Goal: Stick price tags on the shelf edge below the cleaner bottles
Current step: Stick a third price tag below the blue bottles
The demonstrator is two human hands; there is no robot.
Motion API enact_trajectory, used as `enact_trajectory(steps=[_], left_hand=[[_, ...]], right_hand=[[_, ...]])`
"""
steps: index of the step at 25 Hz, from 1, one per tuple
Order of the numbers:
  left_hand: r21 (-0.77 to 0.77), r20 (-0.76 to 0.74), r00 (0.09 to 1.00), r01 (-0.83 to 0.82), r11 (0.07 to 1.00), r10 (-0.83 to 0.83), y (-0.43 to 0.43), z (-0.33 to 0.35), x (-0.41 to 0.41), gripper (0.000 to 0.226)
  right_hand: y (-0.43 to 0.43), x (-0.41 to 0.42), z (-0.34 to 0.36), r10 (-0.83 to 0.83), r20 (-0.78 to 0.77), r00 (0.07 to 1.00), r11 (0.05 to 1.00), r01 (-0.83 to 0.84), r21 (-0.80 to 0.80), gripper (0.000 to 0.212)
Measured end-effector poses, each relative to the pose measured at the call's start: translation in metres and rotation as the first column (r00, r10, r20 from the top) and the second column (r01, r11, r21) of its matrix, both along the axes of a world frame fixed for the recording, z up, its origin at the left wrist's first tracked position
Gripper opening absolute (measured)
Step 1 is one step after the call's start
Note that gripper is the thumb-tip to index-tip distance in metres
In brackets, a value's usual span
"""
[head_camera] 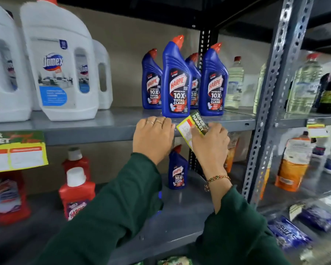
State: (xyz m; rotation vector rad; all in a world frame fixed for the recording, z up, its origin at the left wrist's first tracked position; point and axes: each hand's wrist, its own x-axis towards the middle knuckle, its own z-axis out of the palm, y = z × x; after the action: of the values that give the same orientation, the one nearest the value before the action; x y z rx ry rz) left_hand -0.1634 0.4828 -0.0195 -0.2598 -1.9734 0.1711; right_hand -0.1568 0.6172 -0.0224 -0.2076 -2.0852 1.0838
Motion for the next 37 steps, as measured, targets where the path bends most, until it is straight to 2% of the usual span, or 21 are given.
enact_trajectory(steps=[5, 9, 11, 13, 15, 17, 21, 27, 30, 32, 35, 37], left_hand=[[0.048, -0.02, 1.0, 0.014, 0.999, -0.013, 0.002, -0.003, -0.004, 0.029], [0.085, -0.005, 1.0, 0.01, 0.996, -0.009, 0.006, -0.003, -0.003, 0.032], [0.183, 0.024, 0.997, 0.062, 0.981, -0.067, 0.01, 0.0, 0.002, 0.038], [0.31, 0.006, 0.988, 0.145, 0.939, -0.155, 0.017, 0.003, 0.009, 0.042], [0.358, -0.043, 0.98, 0.198, 0.912, -0.196, 0.027, 0.005, 0.015, 0.039], [0.304, -0.053, 0.982, 0.187, 0.934, -0.179, 0.041, 0.005, 0.016, 0.037], [0.211, -0.019, 0.977, 0.213, 0.954, -0.214, 0.062, 0.003, 0.006, 0.032], [0.269, -0.055, 0.973, 0.232, 0.935, -0.226, 0.071, 0.004, -0.009, 0.015], [0.312, -0.083, 0.968, 0.251, 0.916, -0.237, 0.073, 0.006, -0.014, 0.013], [0.306, -0.113, 0.966, 0.258, 0.916, -0.234, 0.075, 0.005, -0.018, 0.015], [0.309, -0.13, 0.97, 0.236, 0.921, -0.205, 0.079, 0.002, -0.022, 0.012], [0.328, -0.146, 0.968, 0.244, 0.913, -0.206, 0.081, -0.002, -0.024, 0.009]], right_hand=[[0.025, 0.005, 0.003, 0.171, -0.052, 0.984, 0.985, -0.17, 0.012, 0.018], [0.029, 0.01, 0.002, 0.269, -0.109, 0.957, 0.962, -0.272, -0.008, 0.014], [0.035, 0.009, 0.002, 0.31, -0.098, 0.946, 0.95, -0.311, 0.007, 0.015], [0.044, 0.006, 0.004, 0.332, -0.094, 0.939, 0.942, -0.325, 0.086, 0.016], [0.054, 0.003, 0.008, 0.345, -0.115, 0.932, 0.927, -0.319, 0.195, 0.017], [0.061, -0.002, 0.014, 0.363, -0.13, 0.923, 0.911, -0.322, 0.26, 0.017], [0.071, -0.017, 0.018, 0.366, -0.086, 0.926, 0.905, -0.333, 0.264, 0.017], [0.072, -0.039, 0.012, 0.349, -0.12, 0.93, 0.917, -0.312, 0.249, 0.014], [0.071, -0.037, 0.01, 0.33, -0.166, 0.929, 0.925, -0.284, 0.252, 0.014], [0.072, -0.033, 0.012, 0.29, -0.178, 0.94, 0.942, -0.247, 0.228, 0.017], [0.076, -0.028, 0.017, 0.148, -0.148, 0.978, 0.962, -0.108, 0.249, 0.043], [0.077, -0.028, 0.019, 0.135, -0.148, 0.98, 0.965, -0.096, 0.244, 0.058]])
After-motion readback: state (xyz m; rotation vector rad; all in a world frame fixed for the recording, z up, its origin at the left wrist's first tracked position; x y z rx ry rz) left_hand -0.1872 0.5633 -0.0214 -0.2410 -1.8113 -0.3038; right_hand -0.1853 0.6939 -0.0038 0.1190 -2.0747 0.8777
